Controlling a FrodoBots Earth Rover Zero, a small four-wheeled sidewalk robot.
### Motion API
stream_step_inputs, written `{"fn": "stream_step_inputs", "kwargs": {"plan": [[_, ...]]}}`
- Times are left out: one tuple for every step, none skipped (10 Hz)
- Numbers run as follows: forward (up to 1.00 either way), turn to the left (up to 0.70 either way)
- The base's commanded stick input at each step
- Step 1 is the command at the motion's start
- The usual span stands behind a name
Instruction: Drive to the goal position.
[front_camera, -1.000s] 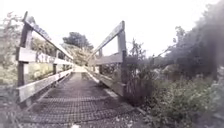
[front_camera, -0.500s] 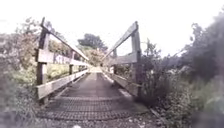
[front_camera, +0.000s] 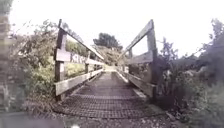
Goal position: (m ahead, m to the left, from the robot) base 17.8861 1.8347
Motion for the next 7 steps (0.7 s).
{"fn": "stream_step_inputs", "kwargs": {"plan": [[0.0,0.0],[0.0,0.0],[0.0,0.0],[0.0,0.0],[0.0,0.0],[0.38,0.0],[0.7,0.0]]}}
